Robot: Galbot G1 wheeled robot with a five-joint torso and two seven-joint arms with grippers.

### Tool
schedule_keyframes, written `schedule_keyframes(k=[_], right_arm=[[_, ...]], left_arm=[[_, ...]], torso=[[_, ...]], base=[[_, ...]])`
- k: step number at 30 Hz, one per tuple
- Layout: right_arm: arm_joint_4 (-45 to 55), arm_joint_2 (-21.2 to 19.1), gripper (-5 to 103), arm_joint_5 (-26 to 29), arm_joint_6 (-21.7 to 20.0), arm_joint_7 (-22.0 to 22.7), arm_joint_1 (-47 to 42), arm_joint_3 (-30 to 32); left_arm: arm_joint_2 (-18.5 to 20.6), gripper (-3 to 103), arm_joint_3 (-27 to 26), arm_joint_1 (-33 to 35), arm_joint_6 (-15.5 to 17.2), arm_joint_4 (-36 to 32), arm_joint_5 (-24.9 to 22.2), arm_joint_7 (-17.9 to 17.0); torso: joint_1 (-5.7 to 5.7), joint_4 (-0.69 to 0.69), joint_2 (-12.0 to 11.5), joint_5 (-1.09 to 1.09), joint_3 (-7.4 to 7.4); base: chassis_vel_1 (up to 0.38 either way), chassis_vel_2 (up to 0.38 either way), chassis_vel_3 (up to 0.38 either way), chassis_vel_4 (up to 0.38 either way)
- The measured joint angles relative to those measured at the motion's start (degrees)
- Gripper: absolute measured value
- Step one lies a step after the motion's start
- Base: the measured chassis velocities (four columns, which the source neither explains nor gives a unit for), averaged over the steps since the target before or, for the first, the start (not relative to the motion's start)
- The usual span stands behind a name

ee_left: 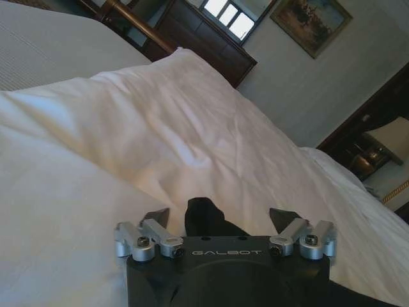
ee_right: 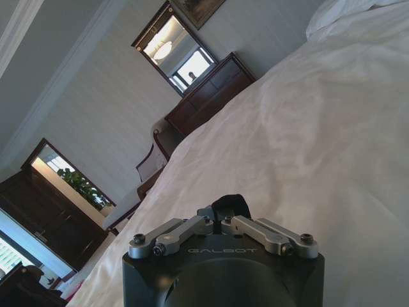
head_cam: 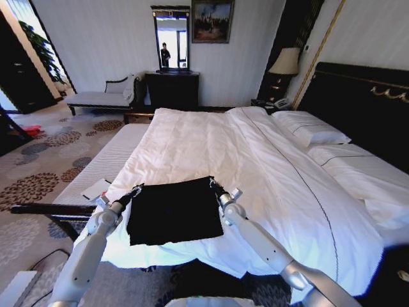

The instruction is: Fold the clothes on the bed.

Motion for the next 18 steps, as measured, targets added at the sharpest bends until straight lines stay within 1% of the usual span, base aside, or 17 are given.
schedule_keyframes(k=[1, 2, 4, 5, 6, 9, 10, 11, 12, 14, 15, 17, 18], right_arm=[[-0.08, 0.05, 0, -0.08, 0.01, -0.03, 0.00, -0.04], [-0.17, 0.14, 0, -0.15, 0.01, -0.07, 0.00, -0.06], [-0.26, 0.23, 0, -0.23, 0.02, -0.08, 0.00, -0.07], [-0.36, 0.30, 0, -0.33, 0.04, -0.12, 0.00, -0.10], [-0.36, 0.30, 0, -0.33, 0.04, -0.12, 0.00, -0.10], [-0.54, 0.28, 0, -0.51, 0.06, -0.24, 0.01, -0.15], [-0.54, 0.28, 0, -0.51, 0.06, -0.24, 0.01, -0.15], [-0.62, 0.25, 0, -0.57, 0.07, -0.27, 0.01, -0.16], [-0.66, 0.24, 0, -0.62, 0.08, -0.29, 0.01, -0.16], [-0.69, 0.15, 0, -0.74, 0.10, -0.35, 0.01, -0.16], [-0.69, 0.15, 0, -0.74, 0.10, -0.35, 0.01, -0.16], [-0.69, 0.08, 0, -0.79, 0.11, -0.39, -0.01, -0.16], [-0.71, 0.04, 0, -0.84, 0.13, -0.44, -0.01, -0.16]], left_arm=[[0.03, 81, 0.07, -0.15, 0.02, 0.10, -0.09, 0.01], [0.04, 76, 0.12, -0.29, 0.05, 0.21, -0.18, 0.02], [0.03, 76, 0.16, -0.39, 0.06, 0.30, -0.25, 0.03], [0.01, 70, 0.20, -0.51, 0.06, 0.38, -0.34, 0.06], [0.01, 70, 0.20, -0.51, 0.06, 0.38, -0.34, 0.06], [-0.07, 53, 0.37, -0.66, 0.08, 0.38, -0.41, 0.12], [-0.07, 53, 0.37, -0.66, 0.08, 0.38, -0.41, 0.12], [-0.10, 47, 0.44, -0.73, 0.10, 0.42, -0.41, 0.14], [-0.13, 47, 0.50, -0.80, 0.11, 0.50, -0.42, 0.15], [-0.29, 36, 0.63, -1.02, 0.14, 0.87, -0.39, 0.19], [-0.29, 36, 0.63, -1.02, 0.14, 0.87, -0.39, 0.19], [-0.44, 26, 0.70, -1.13, 0.13, 1.04, -0.30, 0.21], [-0.52, 26, 0.71, -1.15, 0.13, 1.09, -0.26, 0.23]], torso=[[0.00, -0.01, 0.00, 0.00, 0.00], [0.00, -0.01, 0.00, 0.00, 0.00], [0.00, 0.00, 0.00, 0.00, 0.00], [0.00, 0.00, 0.00, 0.00, 0.00], [0.00, 0.00, 0.00, 0.00, 0.00], [0.00, 0.00, 0.00, 0.00, 0.00], [0.00, 0.00, 0.00, 0.00, 0.00], [0.00, 0.01, 0.00, 0.00, 0.00], [0.00, 0.00, 0.00, 0.00, 0.00], [0.00, 0.00, 0.00, 0.00, 0.00], [0.00, 0.00, 0.00, 0.00, 0.00], [0.00, 0.01, 0.00, 0.00, 0.00], [0.00, 0.01, 0.00, 0.00, 0.00]], base=[[0.000, 0.000, 0.000, 0.000], [0.000, 0.000, 0.000, 0.000], [0.000, 0.000, 0.000, 0.000], [0.000, 0.000, 0.000, 0.000], [0.000, 0.000, 0.000, 0.000], [0.000, 0.000, 0.000, 0.000], [0.000, 0.000, 0.000, 0.000], [0.000, 0.000, 0.000, 0.000], [0.000, 0.000, 0.000, 0.000], [0.000, 0.000, 0.000, 0.000], [0.000, 0.000, 0.000, 0.000], [0.000, 0.000, 0.000, 0.000], [0.000, 0.000, 0.000, 0.000]])
